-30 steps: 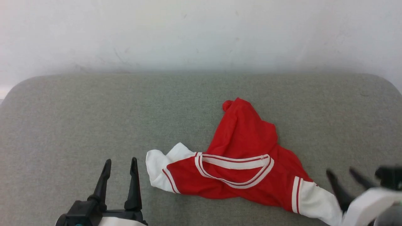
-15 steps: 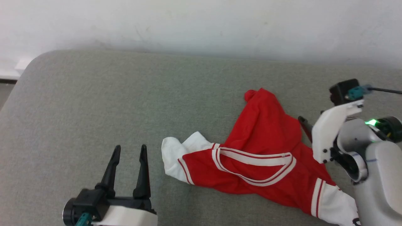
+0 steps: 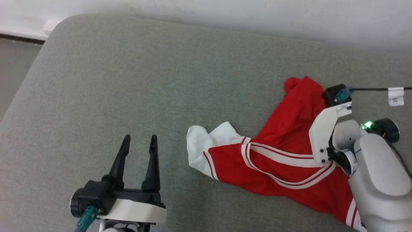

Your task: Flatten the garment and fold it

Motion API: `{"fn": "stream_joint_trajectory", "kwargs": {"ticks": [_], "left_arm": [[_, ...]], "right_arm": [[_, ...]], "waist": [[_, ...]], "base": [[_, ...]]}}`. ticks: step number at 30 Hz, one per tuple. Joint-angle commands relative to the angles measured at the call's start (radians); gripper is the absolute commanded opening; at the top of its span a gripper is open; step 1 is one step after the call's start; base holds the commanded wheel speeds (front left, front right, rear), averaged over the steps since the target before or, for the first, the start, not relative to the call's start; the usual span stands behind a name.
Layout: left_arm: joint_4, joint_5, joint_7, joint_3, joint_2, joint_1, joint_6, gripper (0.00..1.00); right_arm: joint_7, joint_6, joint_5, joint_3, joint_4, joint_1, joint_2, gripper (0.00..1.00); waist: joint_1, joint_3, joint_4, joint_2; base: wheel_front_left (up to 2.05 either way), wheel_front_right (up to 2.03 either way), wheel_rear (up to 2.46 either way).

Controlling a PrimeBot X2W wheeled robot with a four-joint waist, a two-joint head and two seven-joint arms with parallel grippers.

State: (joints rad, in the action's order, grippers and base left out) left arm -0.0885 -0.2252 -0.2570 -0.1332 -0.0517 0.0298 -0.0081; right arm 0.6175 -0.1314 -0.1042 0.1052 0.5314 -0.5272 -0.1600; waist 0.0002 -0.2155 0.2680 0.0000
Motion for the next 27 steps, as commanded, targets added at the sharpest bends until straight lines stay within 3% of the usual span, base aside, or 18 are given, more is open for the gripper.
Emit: {"fn": "stream_joint_trajectory", "kwargs": {"ticks": [1,11,20,21,22,23,27], "left_arm": [[0.003,-0.005,-0.005,-0.001,0.001,-0.016,0.0,1.0],[-0.005,-0.026,-0.005,-0.01,0.001,-0.031,0.009,1.0],[0.011,-0.059,-0.005,-0.058,0.001,-0.081,0.011,1.0],[0.013,-0.061,-0.005,-0.062,0.001,-0.086,0.011,1.0],[0.015,-0.063,-0.005,-0.064,0.001,-0.09,0.012,1.0],[0.017,-0.064,-0.005,-0.066,0.001,-0.093,0.013,1.0],[0.024,-0.061,-0.005,-0.062,0.001,-0.1,0.017,1.0]], "right_arm": [[-0.021,0.001,-0.001,0.014,0.006,-0.021,-0.007,0.0],[-0.103,0.001,-0.06,0.198,-0.103,-0.341,-0.097,0.0],[-0.115,0.001,0.01,0.172,0.12,-0.421,-0.074,0.01],[-0.119,0.001,0.019,0.164,0.148,-0.416,-0.068,0.29],[-0.127,0.001,0.028,0.152,0.174,-0.412,-0.062,0.93],[-0.135,0.001,0.035,0.14,0.196,-0.412,-0.054,1.0],[-0.201,0.001,0.041,0.131,0.237,-0.425,-0.027,1.0]], "waist": [[-0.0002,-0.013,0.014,0.0],[-0.0002,-0.043,0.033,0.0],[-0.0002,-0.117,0.107,0.0],[-0.0002,-0.121,0.112,0.0],[-0.0002,-0.124,0.115,0.0],[-0.0002,-0.126,0.116,0.0],[-0.0002,-0.116,0.105,0.0]], "base": [[0.0,0.0,0.0],[0.0,0.0,0.0],[0.0,0.0,0.0],[0.0,0.0,0.0],[0.0,0.0,0.0],[0.0,0.0,0.0],[0.0,0.0,0.0]]}}
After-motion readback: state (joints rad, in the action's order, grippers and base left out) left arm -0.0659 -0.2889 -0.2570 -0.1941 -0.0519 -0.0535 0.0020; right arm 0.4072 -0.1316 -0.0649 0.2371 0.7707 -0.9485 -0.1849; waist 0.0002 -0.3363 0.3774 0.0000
